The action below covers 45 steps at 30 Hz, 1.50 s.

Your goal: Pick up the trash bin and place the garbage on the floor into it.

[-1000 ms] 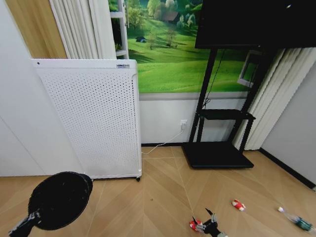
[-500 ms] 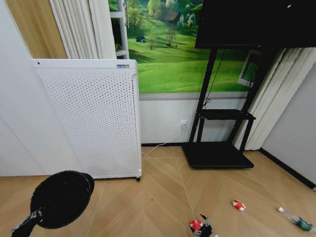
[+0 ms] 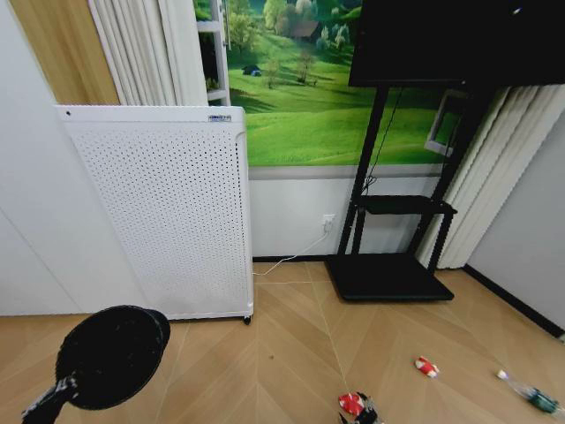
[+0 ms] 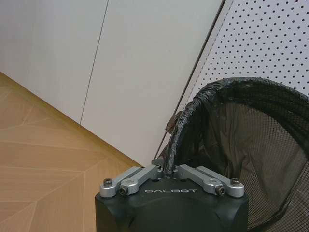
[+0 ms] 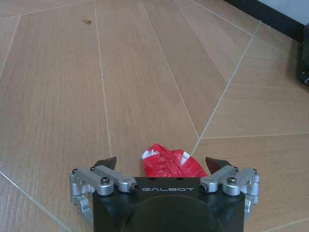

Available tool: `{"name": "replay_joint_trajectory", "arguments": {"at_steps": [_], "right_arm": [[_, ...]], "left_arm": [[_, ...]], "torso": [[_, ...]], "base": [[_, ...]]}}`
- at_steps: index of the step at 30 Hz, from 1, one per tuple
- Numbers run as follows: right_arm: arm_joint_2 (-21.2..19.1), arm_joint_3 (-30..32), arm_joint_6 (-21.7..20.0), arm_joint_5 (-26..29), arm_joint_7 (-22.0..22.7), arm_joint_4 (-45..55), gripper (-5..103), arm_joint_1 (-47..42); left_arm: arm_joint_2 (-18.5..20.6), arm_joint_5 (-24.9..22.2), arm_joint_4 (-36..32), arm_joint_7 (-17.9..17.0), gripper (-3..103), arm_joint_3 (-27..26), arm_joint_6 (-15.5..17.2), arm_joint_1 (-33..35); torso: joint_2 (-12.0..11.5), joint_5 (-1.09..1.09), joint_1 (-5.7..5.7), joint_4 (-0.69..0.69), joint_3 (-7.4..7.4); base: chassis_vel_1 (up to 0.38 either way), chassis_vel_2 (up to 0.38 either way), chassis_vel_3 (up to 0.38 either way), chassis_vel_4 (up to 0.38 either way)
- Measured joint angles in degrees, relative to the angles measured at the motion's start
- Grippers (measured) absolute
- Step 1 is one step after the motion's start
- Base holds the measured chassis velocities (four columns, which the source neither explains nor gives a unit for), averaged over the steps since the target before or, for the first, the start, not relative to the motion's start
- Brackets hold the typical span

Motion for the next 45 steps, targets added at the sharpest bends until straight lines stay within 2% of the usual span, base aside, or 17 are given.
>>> {"name": "replay_joint_trajectory", "arguments": {"at_steps": [14, 15, 16, 18, 20, 23, 24, 27, 29, 30, 31, 32, 34, 35, 36, 42, 45], "right_arm": [[-0.57, -0.58, -0.10, -0.05, 0.94, -3.74, 101, 2.22], [-0.57, -0.75, -0.17, -0.03, 0.94, -3.94, 97, 2.41], [-0.57, -0.75, -0.17, -0.03, 0.94, -3.94, 97, 2.41], [-0.46, -1.02, -0.17, 0.02, 1.03, -4.70, 88, 3.00], [-0.40, -1.10, -0.15, 0.01, 1.08, -4.99, 88, 3.26], [-0.30, -1.31, 0.12, -0.16, 1.17, -6.28, 72, 4.19], [-0.30, -1.31, 0.12, -0.16, 1.17, -6.28, 72, 4.19], [-0.45, -1.48, 0.17, -0.22, 1.20, -6.58, 54, 4.29], [-0.50, -1.49, 0.17, -0.23, 1.24, -6.58, 54, 4.27], [-0.59, -1.42, 0.16, -0.24, 1.32, -6.59, 44, 4.17], [-0.59, -1.42, 0.16, -0.24, 1.32, -6.59, 44, 4.17], [-0.61, -1.39, 0.16, -0.24, 1.33, -6.57, 38, 4.00], [-0.62, -1.33, 0.16, -0.23, 1.33, -6.49, 38, 3.86], [-0.65, -1.20, 0.16, -0.10, 1.40, -6.41, 29, 3.66], [-0.71, -1.07, 0.14, 0.24, 1.41, -6.18, 27, 3.36], [-0.78, -0.25, 0.22, 0.64, 1.21, -5.73, 27, 2.72], [-1.02, 0.62, 0.44, 1.44, 0.77, -4.22, 27, 1.89]], "left_arm": [[-0.20, -1.21, -0.71, -0.27, 1, 0.42, 0.05, 0.37], [-0.25, -1.29, -0.82, -0.32, 1, 0.51, 0.06, 0.37], [-0.25, -1.29, -0.82, -0.32, 1, 0.51, 0.06, 0.37], [-0.35, -1.48, -1.04, -0.45, 1, 0.55, 0.11, 0.36], [-0.37, -1.60, -1.12, -0.49, 1, 0.55, 0.15, 0.36], [-0.27, -2.28, -1.36, -0.63, 1, 0.38, 0.27, 0.41], [-0.27, -2.28, -1.36, -0.63, 1, 0.38, 0.27, 0.41], [-0.13, -2.56, -1.34, -0.70, 1, 0.23, 0.31, 0.35], [-0.13, -2.59, -1.28, -0.71, 1, 0.22, 0.31, 0.31], [-0.15, -2.62, -1.21, -0.76, 1, 0.26, 0.32, 0.25], [-0.15, -2.62, -1.21, -0.76, 1, 0.26, 0.32, 0.25], [-0.19, -2.63, -1.17, -0.81, 1, 0.40, 0.34, 0.16], [-0.21, -2.63, -1.12, -0.83, 1, 0.55, 0.36, 0.08], [-0.20, -2.63, -1.05, -0.88, 1, 0.72, 0.36, -0.04], [-0.18, -2.65, -0.88, -0.94, 1, 0.96, 0.43, -0.14], [0.15, -2.63, 0.15, -1.15, 1, 2.36, 0.57, -0.48], [0.86, -2.76, 1.09, -1.65, 1, 5.06, 1.01, -1.15]], "torso": [[0.00, 0.00, 0.00, 0.00, 0.00], [0.00, 0.00, 0.00, 0.00, 0.00], [0.00, 0.00, 0.00, 0.00, 0.00], [0.00, -0.01, 0.00, -0.01, 0.00], [0.01, -0.02, 0.00, 0.00, -0.01], [0.01, -0.03, -0.01, 0.00, -0.01], [0.01, -0.03, -0.01, 0.00, -0.01], [0.01, 0.00, -0.01, 0.01, -0.01], [0.01, 0.01, -0.01, 0.01, -0.01], [0.01, 0.00, 0.00, 0.02, -0.01], [0.01, 0.00, 0.00, 0.02, -0.01], [0.01, 0.00, 0.00, 0.01, -0.01], [0.01, 0.02, 0.00, 0.00, -0.01], [0.01, 0.00, -0.01, 0.00, -0.01], [0.01, -0.01, 0.00, 0.00, 0.00], [0.00, 0.01, 0.00, 0.00, 0.00], [0.00, 0.02, 0.00, -0.04, 0.01]], "base": [[0.000, 0.000, 0.000, 0.000], [0.000, 0.000, 0.000, 0.000], [0.000, 0.000, 0.000, 0.000], [0.000, 0.000, 0.000, 0.000], [0.000, 0.000, 0.000, 0.000], [0.000, 0.000, 0.000, 0.000], [0.000, 0.000, 0.000, 0.000], [0.000, 0.000, 0.000, 0.000], [0.000, 0.000, 0.000, 0.000], [0.000, 0.000, 0.000, 0.000], [0.000, 0.000, 0.000, 0.000], [0.000, 0.000, 0.000, 0.000], [0.000, 0.000, 0.000, 0.000], [0.000, 0.000, 0.000, 0.000], [0.000, 0.000, 0.000, 0.000], [0.000, 0.000, 0.000, 0.000], [0.000, 0.000, 0.000, 0.000]]}}
